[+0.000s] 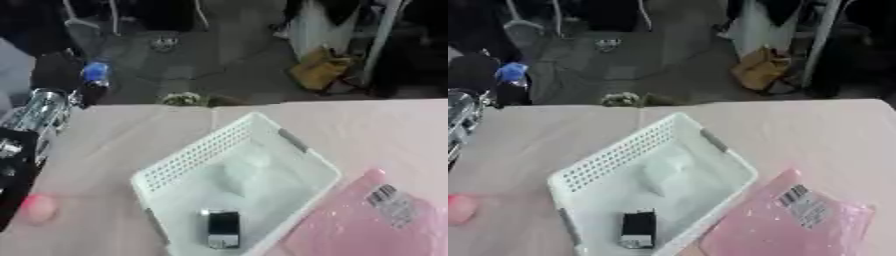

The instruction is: Pick up objects on the table and place them in the box.

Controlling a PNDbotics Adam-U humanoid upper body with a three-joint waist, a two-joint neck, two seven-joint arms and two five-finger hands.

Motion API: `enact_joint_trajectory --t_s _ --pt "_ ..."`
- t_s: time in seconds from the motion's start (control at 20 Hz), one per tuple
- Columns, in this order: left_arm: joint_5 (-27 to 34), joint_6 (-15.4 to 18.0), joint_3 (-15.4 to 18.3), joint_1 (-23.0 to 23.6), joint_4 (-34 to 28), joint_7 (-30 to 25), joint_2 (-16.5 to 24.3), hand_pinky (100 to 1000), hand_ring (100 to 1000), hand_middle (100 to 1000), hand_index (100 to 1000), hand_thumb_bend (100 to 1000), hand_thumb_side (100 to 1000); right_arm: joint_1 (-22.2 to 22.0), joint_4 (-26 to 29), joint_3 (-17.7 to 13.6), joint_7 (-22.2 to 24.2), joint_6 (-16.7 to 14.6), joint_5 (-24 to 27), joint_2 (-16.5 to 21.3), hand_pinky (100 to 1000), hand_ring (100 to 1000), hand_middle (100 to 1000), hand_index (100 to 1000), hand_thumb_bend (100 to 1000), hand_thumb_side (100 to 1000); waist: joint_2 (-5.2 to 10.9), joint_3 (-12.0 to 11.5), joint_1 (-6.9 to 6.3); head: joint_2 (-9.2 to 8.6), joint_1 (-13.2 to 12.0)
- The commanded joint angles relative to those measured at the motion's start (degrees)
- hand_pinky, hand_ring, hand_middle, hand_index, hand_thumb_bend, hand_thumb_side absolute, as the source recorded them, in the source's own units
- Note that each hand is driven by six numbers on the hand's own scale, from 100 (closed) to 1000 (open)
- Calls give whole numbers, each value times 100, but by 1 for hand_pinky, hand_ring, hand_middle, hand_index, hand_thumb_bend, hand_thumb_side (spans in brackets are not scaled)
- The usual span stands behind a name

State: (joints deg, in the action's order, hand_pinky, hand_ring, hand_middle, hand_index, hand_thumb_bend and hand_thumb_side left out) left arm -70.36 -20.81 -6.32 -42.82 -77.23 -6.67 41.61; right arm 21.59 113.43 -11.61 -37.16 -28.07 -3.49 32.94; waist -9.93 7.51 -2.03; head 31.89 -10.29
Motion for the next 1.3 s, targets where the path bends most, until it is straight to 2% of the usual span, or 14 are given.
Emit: enact_joint_trajectory --t_s 0.05,0.3,0.7,0.9,1.3 --pt "229 -40 -64 -1 -923 -257 297 100 100 100 417 100 882 36 116 -32 -56 -26 21 206 777 814 764 763 100 1000 238 -26 -32 121 80" --pt "559 -71 -173 112 -2099 -467 247 100 100 100 415 100 879 24 116 1 -26 0 75 192 777 814 764 763 100 1000 390 -58 -45 315 172" --pt "1079 14 -421 -34 -3410 -785 -92 100 100 100 413 100 875 14 116 42 23 21 147 173 776 813 764 763 100 1000 525 -43 -58 332 244" --pt "1212 63 -553 -172 -3699 -999 -239 100 100 100 413 100 876 10 116 51 35 25 163 162 776 813 764 763 100 1000 544 -18 -68 327 267" --pt "1372 225 -975 -219 -3663 -1330 -490 100 100 100 413 100 882 29 116 69 50 33 187 128 775 813 764 763 100 1000 567 47 -93 319 318"
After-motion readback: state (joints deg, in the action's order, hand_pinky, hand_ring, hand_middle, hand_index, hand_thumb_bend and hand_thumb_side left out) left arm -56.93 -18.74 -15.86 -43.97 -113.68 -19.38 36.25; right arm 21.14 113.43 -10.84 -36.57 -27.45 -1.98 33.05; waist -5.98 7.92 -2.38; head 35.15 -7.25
